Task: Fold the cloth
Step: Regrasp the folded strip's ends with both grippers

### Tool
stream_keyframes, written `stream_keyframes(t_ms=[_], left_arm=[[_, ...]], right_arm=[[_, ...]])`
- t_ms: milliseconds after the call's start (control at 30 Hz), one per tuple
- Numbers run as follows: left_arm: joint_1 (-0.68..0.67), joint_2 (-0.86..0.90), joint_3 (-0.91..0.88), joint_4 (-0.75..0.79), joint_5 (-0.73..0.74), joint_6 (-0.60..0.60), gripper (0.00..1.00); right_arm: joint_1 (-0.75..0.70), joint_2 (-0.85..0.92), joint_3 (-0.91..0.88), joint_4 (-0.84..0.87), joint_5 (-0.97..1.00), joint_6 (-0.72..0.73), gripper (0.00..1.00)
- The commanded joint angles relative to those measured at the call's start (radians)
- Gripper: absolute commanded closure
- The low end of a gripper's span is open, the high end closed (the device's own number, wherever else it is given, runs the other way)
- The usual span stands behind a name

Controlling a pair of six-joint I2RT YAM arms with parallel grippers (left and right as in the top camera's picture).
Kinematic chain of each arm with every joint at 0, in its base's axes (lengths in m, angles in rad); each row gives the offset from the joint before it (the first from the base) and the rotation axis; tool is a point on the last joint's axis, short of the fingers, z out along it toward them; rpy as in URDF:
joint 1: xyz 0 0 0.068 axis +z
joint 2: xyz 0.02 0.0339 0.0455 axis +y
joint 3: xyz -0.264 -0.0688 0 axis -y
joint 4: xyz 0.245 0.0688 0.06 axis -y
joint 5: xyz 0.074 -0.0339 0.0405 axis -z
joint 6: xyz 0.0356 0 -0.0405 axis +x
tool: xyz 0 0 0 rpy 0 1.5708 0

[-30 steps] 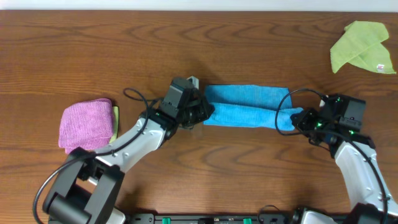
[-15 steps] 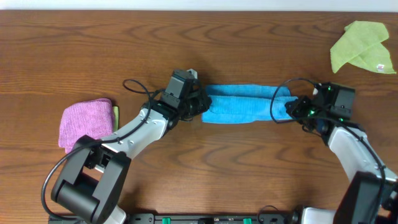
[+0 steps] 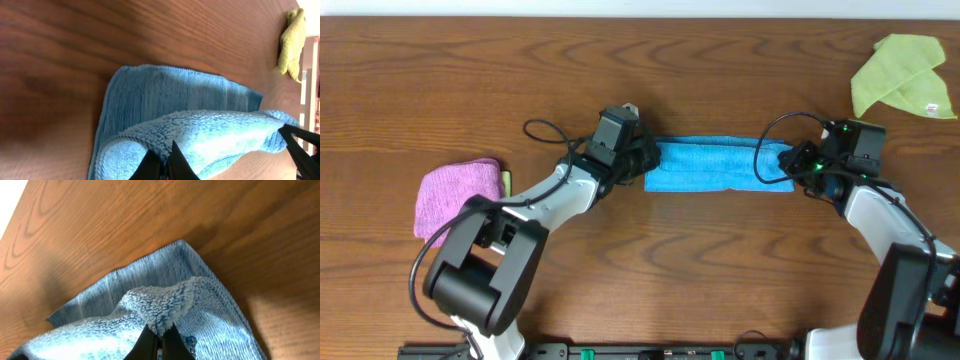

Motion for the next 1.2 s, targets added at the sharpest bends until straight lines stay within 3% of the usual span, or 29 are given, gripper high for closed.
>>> stream_keyframes(t_ms=[0,400,900,967,1033,1067,1167], left_arm=[[0.005,0.030,0.053,0.000,-0.013,0.023,0.95],[0.006,0.093,0.085,0.004,-0.027,0.024,0.95],[0.008,0.093,0.085,-0.023,-0.082,0.090,0.91],[0.009,0.093,0.085,-0.028,-0.082,0.107,0.85],[0.011,0.092,0.085,-0.029,-0.084,0.124,0.64],[0.013,0.092,0.085,-0.029,-0.085,0.124,0.59],[0.030,0.092,0.085,-0.029,-0.085,0.124,0.51]], right_arm=[[0.018,0.016,0.023,0.031,0.020,0.013,0.99],[0.024,0.126,0.074,0.096,0.034,-0.002,0.99],[0.077,0.135,0.076,0.118,0.090,-0.021,0.98],[0.077,0.135,0.076,0.118,0.089,-0.021,0.87],[0.077,0.135,0.076,0.118,0.089,-0.021,0.54],[0.077,0.135,0.076,0.117,0.083,-0.021,0.43],[0.077,0.135,0.076,0.118,0.063,-0.021,0.36]])
